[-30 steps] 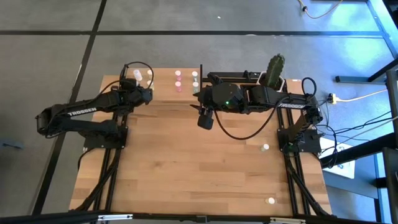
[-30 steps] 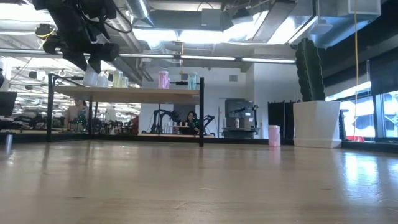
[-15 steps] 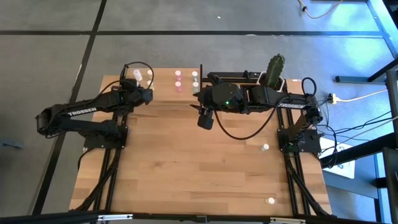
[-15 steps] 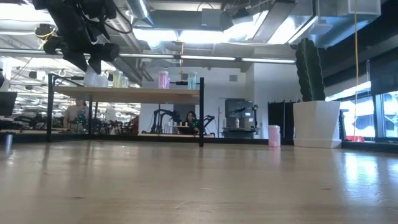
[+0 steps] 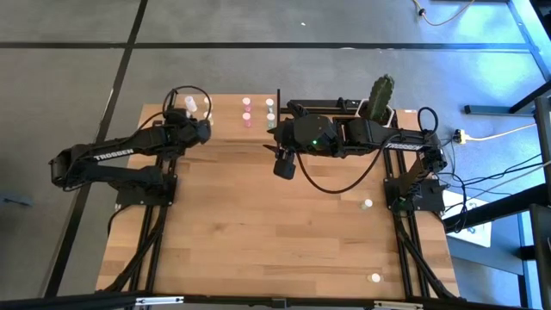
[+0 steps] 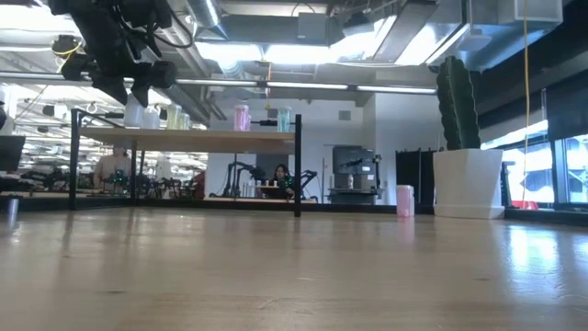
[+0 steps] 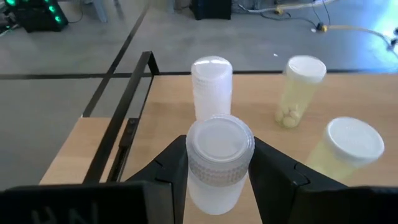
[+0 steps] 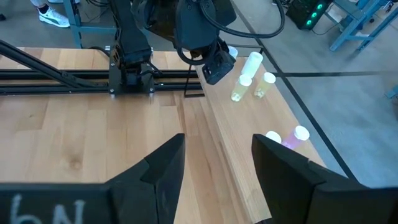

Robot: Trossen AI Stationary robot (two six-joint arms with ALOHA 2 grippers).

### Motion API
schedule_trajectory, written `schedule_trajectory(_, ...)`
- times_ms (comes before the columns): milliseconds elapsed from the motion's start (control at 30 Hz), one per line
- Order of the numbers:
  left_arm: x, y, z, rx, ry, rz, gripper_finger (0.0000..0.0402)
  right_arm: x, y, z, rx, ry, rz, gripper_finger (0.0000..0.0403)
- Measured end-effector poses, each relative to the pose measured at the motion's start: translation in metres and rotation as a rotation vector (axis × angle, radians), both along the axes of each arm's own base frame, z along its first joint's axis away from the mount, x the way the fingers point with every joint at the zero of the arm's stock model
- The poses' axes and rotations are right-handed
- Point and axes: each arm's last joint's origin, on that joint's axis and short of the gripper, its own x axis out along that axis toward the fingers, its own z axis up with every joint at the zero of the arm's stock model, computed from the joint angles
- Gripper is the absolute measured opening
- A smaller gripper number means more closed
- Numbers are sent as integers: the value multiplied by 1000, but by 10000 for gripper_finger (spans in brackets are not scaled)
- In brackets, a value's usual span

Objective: Pick and place medicine bottles onto shelf by color
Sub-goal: Put the bottom white pill bottle on the shelf and align it with the other white pill bottle

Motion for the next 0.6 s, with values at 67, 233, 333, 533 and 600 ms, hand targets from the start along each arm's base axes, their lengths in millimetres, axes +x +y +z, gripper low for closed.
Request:
schedule_trajectory(67,0,0,0,9,-5,10,126,0,0,0,1,-1,-1,188)
schedule_trajectory(233,-1,0,-7,10,-11,21,126,0,0,0,1,-1,-1,188)
schedule_trajectory(333,-1,0,-13,8,-26,33,126,0,0,0,0,0,0,188)
schedule_trajectory(533,0,0,-19,18,-45,35,126,0,0,0,0,0,0,188)
schedule_trajectory(600,1,0,-18,20,-46,32,126,0,0,0,1,-1,-1,188)
